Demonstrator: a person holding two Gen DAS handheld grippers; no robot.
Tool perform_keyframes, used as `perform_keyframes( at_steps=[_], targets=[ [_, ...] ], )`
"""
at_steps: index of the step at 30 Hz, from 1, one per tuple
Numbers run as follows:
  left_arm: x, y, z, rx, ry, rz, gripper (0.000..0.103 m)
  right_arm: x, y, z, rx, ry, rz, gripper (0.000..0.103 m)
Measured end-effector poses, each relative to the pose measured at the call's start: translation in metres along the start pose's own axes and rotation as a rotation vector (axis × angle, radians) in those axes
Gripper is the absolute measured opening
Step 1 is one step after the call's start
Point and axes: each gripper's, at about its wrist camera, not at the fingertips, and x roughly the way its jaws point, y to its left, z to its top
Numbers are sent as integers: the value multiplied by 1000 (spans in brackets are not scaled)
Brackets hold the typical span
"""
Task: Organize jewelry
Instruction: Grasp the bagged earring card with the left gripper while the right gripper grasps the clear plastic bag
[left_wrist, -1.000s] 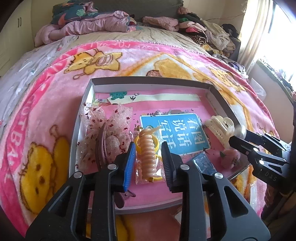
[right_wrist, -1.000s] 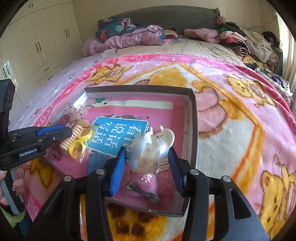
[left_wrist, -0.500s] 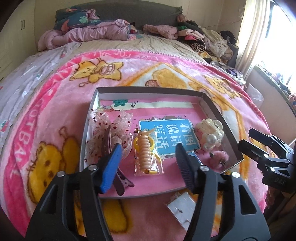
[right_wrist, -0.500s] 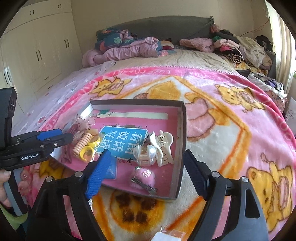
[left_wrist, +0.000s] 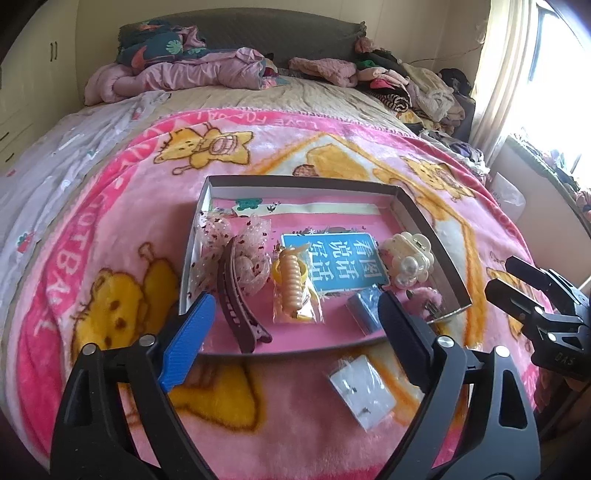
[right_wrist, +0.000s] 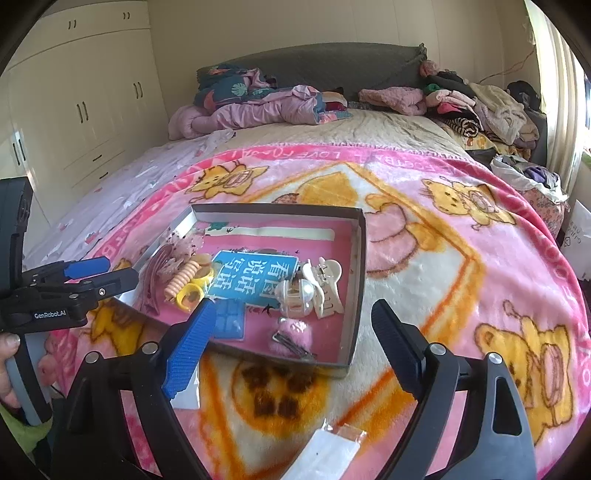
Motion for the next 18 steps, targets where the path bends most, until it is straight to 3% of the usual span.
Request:
perform_keyframes(
  at_steps=[18],
  targets=[
    [-23, -8, -28, 6, -18, 2, 82, -25, 2, -27, -4, 8, -18, 84]
  ],
)
